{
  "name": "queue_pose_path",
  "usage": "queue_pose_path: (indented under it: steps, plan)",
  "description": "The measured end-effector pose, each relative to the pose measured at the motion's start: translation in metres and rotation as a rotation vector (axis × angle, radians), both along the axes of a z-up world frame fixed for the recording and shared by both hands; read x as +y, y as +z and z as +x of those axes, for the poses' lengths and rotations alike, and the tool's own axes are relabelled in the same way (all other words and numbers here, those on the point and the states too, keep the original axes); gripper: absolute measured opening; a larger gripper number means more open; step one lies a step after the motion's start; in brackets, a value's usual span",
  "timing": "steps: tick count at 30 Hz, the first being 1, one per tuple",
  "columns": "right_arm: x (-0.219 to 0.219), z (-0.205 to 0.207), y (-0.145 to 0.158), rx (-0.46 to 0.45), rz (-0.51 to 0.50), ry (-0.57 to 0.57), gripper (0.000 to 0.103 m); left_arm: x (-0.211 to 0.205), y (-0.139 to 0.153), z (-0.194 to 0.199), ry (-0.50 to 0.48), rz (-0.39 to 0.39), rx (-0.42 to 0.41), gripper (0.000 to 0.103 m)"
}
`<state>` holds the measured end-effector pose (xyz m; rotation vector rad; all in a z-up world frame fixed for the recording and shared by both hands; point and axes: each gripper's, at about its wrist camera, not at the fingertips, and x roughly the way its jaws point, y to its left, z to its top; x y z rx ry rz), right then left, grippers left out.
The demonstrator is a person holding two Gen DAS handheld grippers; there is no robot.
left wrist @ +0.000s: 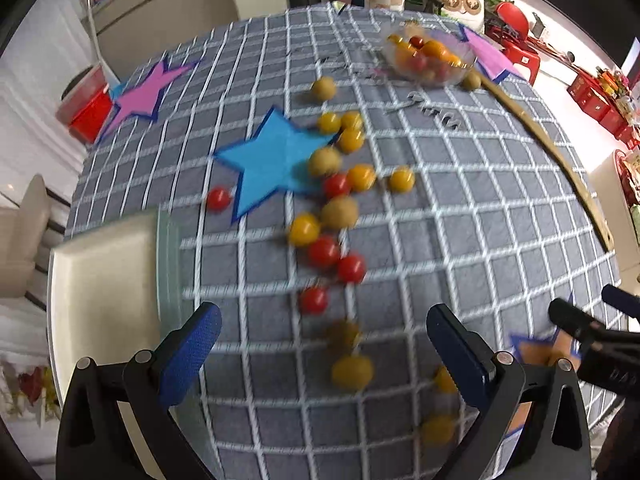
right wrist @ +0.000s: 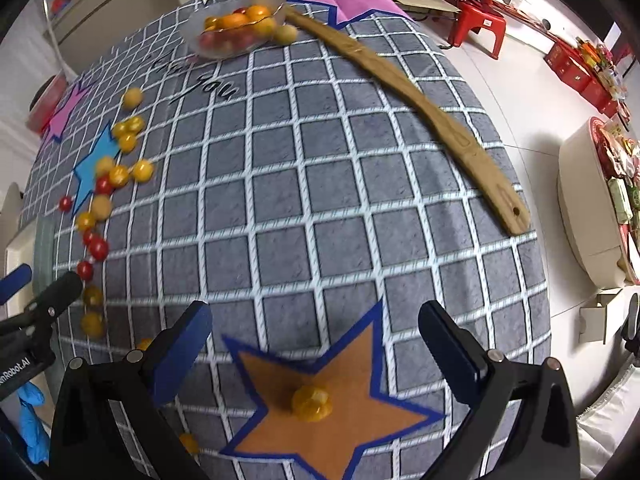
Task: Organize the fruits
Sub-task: 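Grasp a yellow tomato with the right tool while the left grasps a yellow-green fruit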
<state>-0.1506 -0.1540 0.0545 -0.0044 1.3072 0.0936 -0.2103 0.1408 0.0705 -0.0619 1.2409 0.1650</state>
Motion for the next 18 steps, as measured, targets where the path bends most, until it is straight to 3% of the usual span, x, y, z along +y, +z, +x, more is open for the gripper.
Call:
queue_pose_path:
  steps: [7, 18]
  plan:
    - [0.005, -0.024, -0.001, 0.025, -0.009, 0.007, 0.103, 0.001, -0.019, -0.009, 0.021, 0.000, 0.045, 0.103]
    - [0.006, -0.031, -0.005, 0.042, -0.013, 0.004, 0.103, -0.001, -0.030, -0.011, 0.025, -0.004, 0.073, 0.103]
